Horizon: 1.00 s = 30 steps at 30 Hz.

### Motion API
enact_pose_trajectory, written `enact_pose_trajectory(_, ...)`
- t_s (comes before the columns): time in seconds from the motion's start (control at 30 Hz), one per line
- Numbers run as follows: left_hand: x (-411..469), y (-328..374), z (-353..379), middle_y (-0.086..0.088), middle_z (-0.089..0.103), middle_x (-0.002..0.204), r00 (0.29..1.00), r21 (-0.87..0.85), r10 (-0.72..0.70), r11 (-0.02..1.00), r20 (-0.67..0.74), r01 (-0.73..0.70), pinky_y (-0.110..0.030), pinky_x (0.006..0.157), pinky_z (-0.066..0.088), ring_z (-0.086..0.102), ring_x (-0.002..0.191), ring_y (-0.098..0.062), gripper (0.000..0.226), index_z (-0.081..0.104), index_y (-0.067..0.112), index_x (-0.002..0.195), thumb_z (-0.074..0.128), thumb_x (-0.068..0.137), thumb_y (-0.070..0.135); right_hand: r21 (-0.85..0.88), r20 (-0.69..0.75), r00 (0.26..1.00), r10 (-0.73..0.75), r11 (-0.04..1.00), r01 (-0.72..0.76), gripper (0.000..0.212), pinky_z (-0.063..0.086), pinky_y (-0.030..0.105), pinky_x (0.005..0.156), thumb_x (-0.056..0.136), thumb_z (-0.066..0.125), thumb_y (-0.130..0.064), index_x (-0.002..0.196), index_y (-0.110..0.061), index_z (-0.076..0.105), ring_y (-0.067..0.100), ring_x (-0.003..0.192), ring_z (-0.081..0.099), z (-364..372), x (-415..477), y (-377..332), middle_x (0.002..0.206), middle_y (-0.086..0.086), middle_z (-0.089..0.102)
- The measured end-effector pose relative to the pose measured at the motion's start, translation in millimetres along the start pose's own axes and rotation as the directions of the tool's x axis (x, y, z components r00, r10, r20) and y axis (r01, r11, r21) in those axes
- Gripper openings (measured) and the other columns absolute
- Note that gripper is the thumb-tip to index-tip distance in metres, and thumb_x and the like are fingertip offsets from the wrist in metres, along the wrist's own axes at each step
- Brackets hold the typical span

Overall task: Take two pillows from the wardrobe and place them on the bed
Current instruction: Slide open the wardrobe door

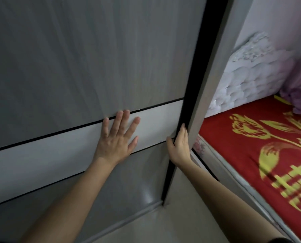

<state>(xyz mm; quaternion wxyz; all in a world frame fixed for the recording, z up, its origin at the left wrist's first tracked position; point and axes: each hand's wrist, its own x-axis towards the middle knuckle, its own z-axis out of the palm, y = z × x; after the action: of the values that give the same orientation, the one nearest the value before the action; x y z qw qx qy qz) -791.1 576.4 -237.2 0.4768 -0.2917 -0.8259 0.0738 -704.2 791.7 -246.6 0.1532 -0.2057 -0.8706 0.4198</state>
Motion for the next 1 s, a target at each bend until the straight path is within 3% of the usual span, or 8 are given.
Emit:
enact_pose_trajectory(0.13,-2,-3,3,-0.012,-0.003,0.162,0.998,0.018,0.045,0.999,-0.043,-0.045,-0.053,0.118,-0.006,-0.002,0.15,-0.026,0.067,0.025,0.027,0.152,0.042,0.093,0.054,0.171,-0.05,0.988,0.145,0.976,-0.135,0.086,0.008,0.032,0.12,0.092,0.052,-0.017,0.155,-0.007,-0.006,0.025,0.15,0.002,25,14,-8,0.163,0.014,-0.001)
enact_pose_trajectory(0.23,-2,-4,1,-0.01,-0.006,0.162,0.999,0.053,0.039,0.998,-0.034,-0.037,-0.053,0.118,-0.007,-0.005,0.149,-0.026,0.066,0.025,0.028,0.152,0.043,0.093,0.053,0.216,-0.128,0.976,0.177,0.965,-0.147,0.092,0.012,0.041,0.122,0.085,0.059,-0.016,0.154,-0.003,-0.001,0.034,0.147,0.009,33,18,-13,0.158,0.02,0.007)
enact_pose_trajectory(0.43,-9,-9,-8,-0.006,-0.016,0.161,1.0,0.084,-0.019,0.996,0.022,0.018,-0.054,0.118,-0.006,-0.011,0.149,-0.023,0.071,0.015,0.031,0.153,0.045,0.093,0.054,0.153,-0.122,0.992,0.025,0.988,-0.006,0.091,0.024,0.051,0.117,0.084,0.064,-0.02,0.153,-0.001,0.008,0.038,0.138,0.022,28,14,4,0.148,0.021,0.024)
enact_pose_trajectory(0.67,-35,-30,-47,-0.009,-0.01,0.162,0.968,0.17,-0.141,0.98,0.209,0.106,-0.061,0.117,0.007,-0.001,0.149,-0.029,0.069,0.015,0.029,0.154,0.043,0.095,0.051,0.149,0.033,0.981,-0.191,0.972,0.184,0.074,0.043,0.041,0.102,0.088,0.061,-0.018,0.151,-0.007,0.024,0.035,0.123,0.045,19,6,12,0.139,0.016,0.037)
enact_pose_trajectory(0.77,-45,-31,-71,-0.013,-0.002,0.162,0.912,0.223,-0.287,0.948,0.295,0.226,-0.064,0.115,0.012,0.001,0.149,-0.034,0.068,0.013,0.025,0.154,0.04,0.096,0.05,0.189,0.151,0.948,-0.28,0.949,0.25,0.069,0.045,0.039,0.099,0.089,0.057,-0.012,0.151,-0.012,0.026,0.036,0.124,0.049,20,1,10,0.142,0.014,0.037)
enact_pose_trajectory(0.87,-48,-30,-95,-0.017,0.003,0.161,0.808,0.242,-0.469,0.882,0.356,0.405,-0.062,0.114,0.016,0.0,0.148,-0.036,0.07,0.009,0.019,0.154,0.034,0.097,0.05,0.239,0.304,0.885,-0.353,0.927,0.288,0.076,0.046,0.041,0.102,0.086,0.055,-0.005,0.153,-0.017,0.023,0.035,0.124,0.051,24,-6,5,0.143,0.014,0.039)
enact_pose_trajectory(0.93,-43,-31,-110,-0.023,0.009,0.159,0.733,0.234,-0.566,0.824,0.376,0.516,-0.06,0.113,0.022,0.006,0.147,-0.039,0.07,0.007,0.018,0.154,0.032,0.097,0.05,0.276,0.426,0.828,-0.364,0.924,0.265,0.082,0.047,0.042,0.102,0.085,0.054,-0.004,0.155,-0.024,0.017,0.034,0.124,0.053,29,-11,1,0.144,0.015,0.044)
enact_pose_trajectory(1.0,-37,-36,-125,-0.025,0.014,0.157,0.656,0.215,-0.65,0.753,0.383,0.622,-0.058,0.111,0.028,0.012,0.146,-0.041,0.067,0.006,0.021,0.154,0.03,0.098,0.05,0.327,0.546,0.756,-0.361,0.923,0.205,0.089,0.043,0.034,0.106,0.085,0.053,-0.002,0.155,-0.033,0.009,0.03,0.131,0.05,37,-18,-6,0.149,0.01,0.045)
